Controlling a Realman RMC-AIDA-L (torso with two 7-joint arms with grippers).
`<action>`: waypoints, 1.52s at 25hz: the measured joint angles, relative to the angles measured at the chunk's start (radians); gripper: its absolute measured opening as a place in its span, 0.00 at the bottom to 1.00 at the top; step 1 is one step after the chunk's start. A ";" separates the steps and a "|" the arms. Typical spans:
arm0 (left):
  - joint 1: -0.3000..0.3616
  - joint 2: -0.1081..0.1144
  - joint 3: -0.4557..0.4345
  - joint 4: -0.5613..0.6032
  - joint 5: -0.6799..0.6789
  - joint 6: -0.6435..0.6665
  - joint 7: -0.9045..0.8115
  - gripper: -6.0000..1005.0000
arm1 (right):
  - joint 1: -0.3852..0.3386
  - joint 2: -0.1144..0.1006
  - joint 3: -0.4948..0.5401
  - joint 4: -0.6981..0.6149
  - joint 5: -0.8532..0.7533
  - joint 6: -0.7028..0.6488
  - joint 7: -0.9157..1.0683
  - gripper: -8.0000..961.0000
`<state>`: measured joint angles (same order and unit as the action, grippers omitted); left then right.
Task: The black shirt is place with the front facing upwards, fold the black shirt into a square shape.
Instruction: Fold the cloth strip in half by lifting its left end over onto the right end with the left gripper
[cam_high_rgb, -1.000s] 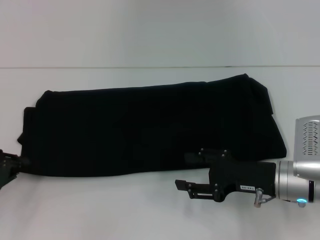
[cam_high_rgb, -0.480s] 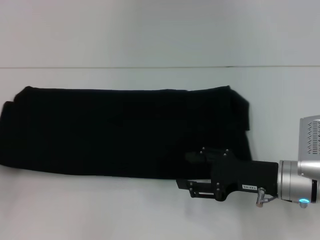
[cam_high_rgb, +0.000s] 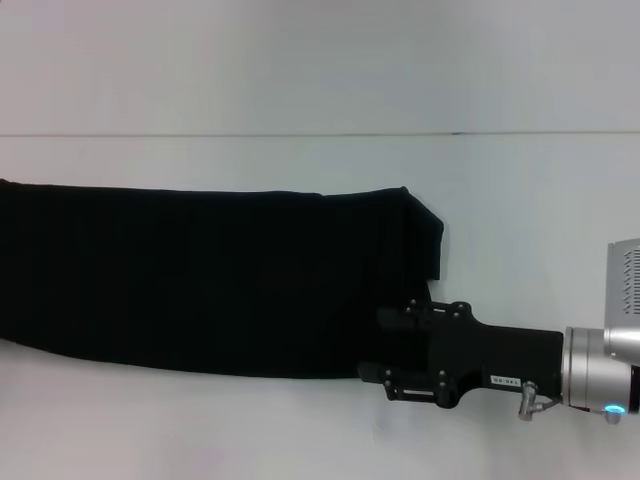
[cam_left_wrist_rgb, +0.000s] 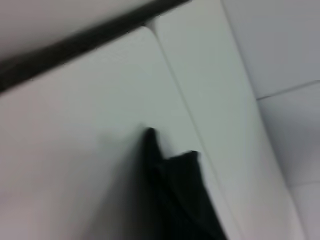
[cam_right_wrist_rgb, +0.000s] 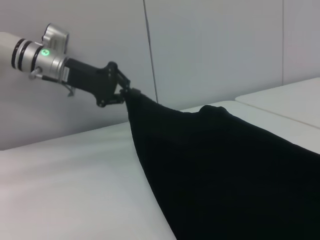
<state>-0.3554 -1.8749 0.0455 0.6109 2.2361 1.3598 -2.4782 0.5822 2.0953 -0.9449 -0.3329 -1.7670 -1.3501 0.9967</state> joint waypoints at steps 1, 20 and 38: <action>-0.007 0.000 0.000 0.000 -0.011 0.015 0.000 0.04 | -0.002 0.000 0.001 0.000 0.000 0.000 0.000 0.80; -0.487 -0.182 0.243 -0.010 -0.224 0.202 0.040 0.04 | -0.049 -0.005 0.068 0.002 0.000 0.006 0.028 0.80; -0.397 -0.287 0.432 -0.342 -0.234 0.062 0.261 0.04 | -0.032 0.001 0.096 0.025 0.000 0.056 0.029 0.80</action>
<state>-0.7521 -2.1621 0.4780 0.2685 2.0018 1.4216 -2.2173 0.5498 2.0968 -0.8492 -0.3078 -1.7670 -1.2936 1.0254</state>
